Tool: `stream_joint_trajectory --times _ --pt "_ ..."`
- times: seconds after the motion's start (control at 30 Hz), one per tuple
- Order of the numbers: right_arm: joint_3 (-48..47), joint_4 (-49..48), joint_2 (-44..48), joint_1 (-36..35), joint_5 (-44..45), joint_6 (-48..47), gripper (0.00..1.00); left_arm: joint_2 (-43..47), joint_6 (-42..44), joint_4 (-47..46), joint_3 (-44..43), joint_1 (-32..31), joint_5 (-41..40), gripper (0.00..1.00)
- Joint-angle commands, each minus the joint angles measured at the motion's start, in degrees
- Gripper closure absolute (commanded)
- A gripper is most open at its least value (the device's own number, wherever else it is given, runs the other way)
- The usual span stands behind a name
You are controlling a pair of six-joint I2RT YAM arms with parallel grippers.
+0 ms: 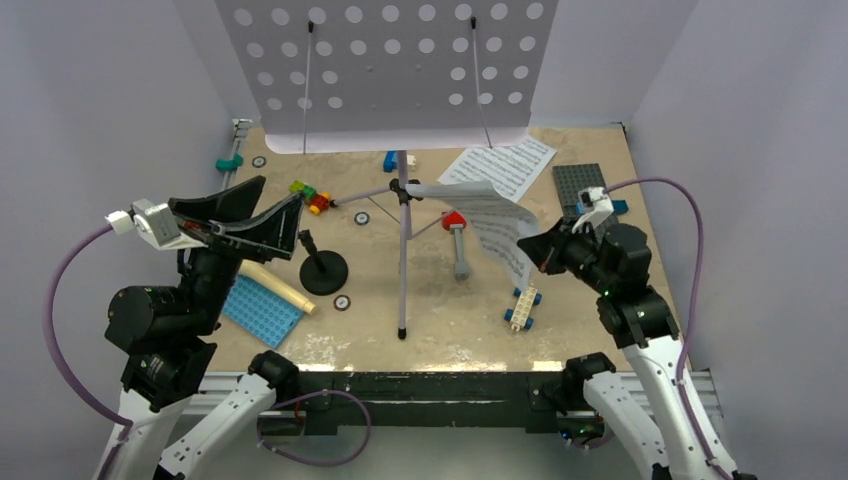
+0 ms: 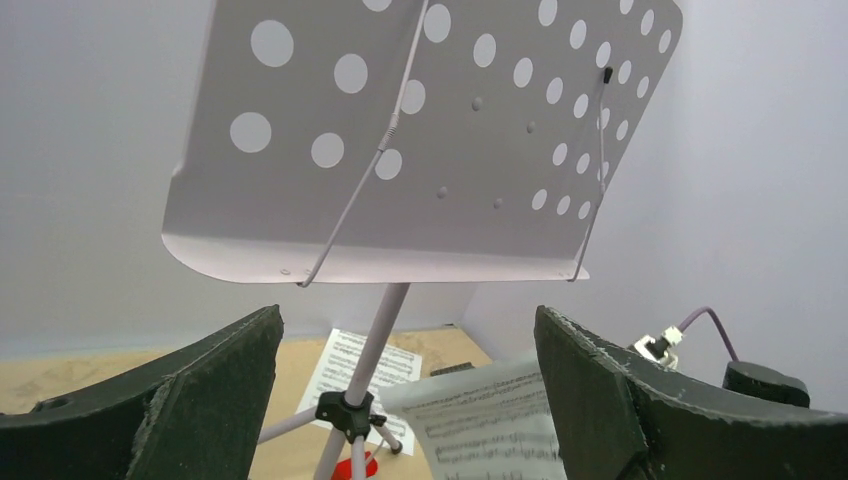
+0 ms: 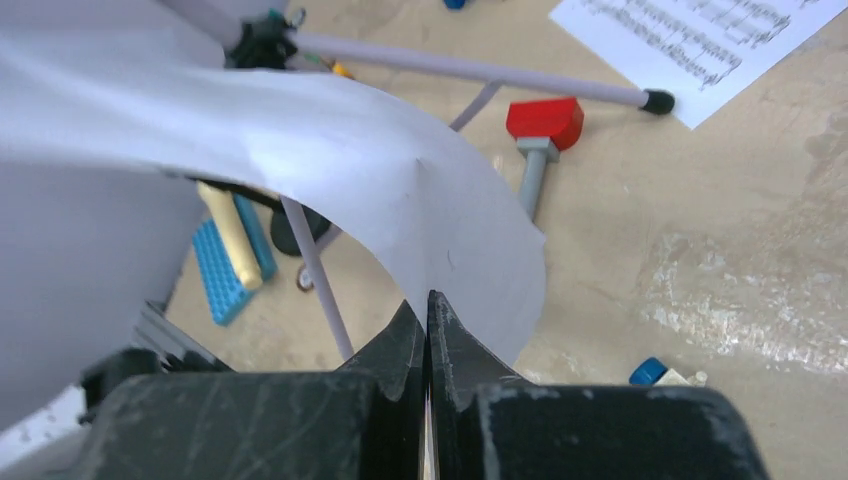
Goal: Pack up the instrument practice props
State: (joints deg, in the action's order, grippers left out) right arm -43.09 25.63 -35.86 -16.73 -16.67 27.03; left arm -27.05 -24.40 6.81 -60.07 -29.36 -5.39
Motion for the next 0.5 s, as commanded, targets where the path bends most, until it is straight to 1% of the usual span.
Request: stream_joint_trajectory --times 0.0,0.07,0.13,0.17,0.23,0.37,0.47 --pt "-6.1 -10.6 -5.1 10.9 -15.1 9.2 1.00 0.6 -4.6 -0.3 1.3 0.2 2.6 0.00" --pt "-7.8 -14.8 -10.0 13.7 -16.1 13.7 1.00 0.5 -6.4 -0.9 2.6 0.2 3.2 0.00" --pt "-8.3 -22.0 -14.3 16.3 -17.8 19.5 1.00 0.6 -7.6 -0.7 3.7 0.2 3.9 0.00" --pt "-9.6 -24.1 -16.3 17.4 -18.2 21.2 1.00 0.8 -8.0 0.0 4.4 0.2 4.1 0.00" --pt "-13.5 -25.3 -20.6 18.5 -17.1 21.7 1.00 1.7 -8.8 1.6 5.7 0.2 4.0 0.00" --pt "-23.9 -24.5 -31.5 19.1 -16.4 20.1 1.00 4.5 -11.6 3.4 9.7 0.2 3.6 0.00" --pt "-30.1 -25.0 -41.3 19.5 -18.4 19.5 1.00 6.1 -14.9 3.6 14.2 0.2 5.1 0.00"
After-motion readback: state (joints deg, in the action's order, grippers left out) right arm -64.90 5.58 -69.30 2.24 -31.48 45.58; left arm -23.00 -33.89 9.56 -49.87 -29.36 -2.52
